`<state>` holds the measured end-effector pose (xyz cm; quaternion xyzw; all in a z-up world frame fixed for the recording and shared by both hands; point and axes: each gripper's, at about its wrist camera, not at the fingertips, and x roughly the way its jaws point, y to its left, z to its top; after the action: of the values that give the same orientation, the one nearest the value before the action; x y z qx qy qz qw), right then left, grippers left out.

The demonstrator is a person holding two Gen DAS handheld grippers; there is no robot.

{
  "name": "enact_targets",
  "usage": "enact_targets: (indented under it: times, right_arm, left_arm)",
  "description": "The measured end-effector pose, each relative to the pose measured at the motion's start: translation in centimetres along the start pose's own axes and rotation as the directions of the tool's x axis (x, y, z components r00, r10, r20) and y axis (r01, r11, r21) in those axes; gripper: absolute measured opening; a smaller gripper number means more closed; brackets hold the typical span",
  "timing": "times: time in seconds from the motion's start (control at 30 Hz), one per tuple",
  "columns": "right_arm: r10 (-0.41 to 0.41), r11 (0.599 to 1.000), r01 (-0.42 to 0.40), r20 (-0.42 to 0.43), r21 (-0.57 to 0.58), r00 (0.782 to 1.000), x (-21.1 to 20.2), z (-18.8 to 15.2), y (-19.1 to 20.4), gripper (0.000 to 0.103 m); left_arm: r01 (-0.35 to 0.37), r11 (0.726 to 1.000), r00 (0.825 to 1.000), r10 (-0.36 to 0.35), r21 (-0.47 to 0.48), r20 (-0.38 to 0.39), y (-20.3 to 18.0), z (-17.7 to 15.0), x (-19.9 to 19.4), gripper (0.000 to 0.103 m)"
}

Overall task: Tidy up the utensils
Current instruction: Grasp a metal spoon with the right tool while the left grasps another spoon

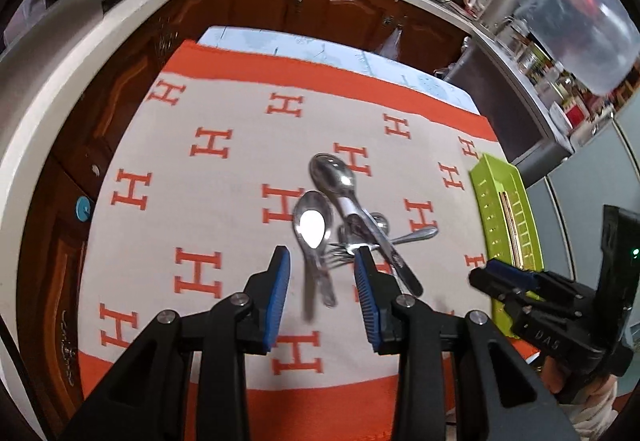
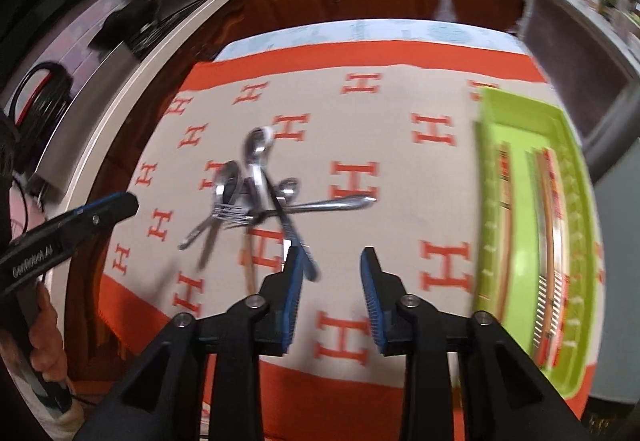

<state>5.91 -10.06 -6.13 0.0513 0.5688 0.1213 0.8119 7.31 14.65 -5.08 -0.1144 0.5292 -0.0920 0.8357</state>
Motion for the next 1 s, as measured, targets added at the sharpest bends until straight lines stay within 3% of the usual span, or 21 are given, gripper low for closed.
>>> enact_targets:
  times: [0.17,0.43,0.67,0.73,0.9,1.0]
  right_arm:
    - [0.116,0.992,-0.12,-0.099,-0.038,0.988,4.5,1.5,3.1,0.036]
    - [0.169,0.983,-0.181,-0.212,-0.04,0.963,10.7,2.1,5.1,0.032]
    - [0.187,0.976,-0.209,-0.242,-0.066,0.952,13.3,1.3,6.1,0.017]
    - [0.197,0.974,-0.217,-0.236,-0.063,0.952,13.4,1.2,5.9,0.009]
    - [0.262,0.964,-0.266,-0.226,0.012,0.938,13.5,1.1,4.3,0.008]
    - [0.295,0.955,-0.293,-0.216,0.044,0.931,13.2,0.9,3.5,0.007]
  left_arm:
    - [0.072,0.996,0.994,-0.076,-0.058,-0.075,2.6,0.2,2.6,0.031]
    - [0.192,0.967,0.958,-0.222,-0.168,-0.18,4.8,-0.4,7.2,0.031]
    - [0.276,0.93,0.91,-0.334,-0.243,-0.245,5.0,-1.0,10.4,0.031]
    - [0.307,0.912,0.888,-0.377,-0.272,-0.263,4.7,-1.2,11.4,0.031]
    - [0.35,0.875,0.846,-0.449,-0.335,-0.289,4.0,-1.6,13.3,0.031]
    - [0.356,0.86,0.832,-0.47,-0.366,-0.295,3.6,-2.1,14.3,0.02]
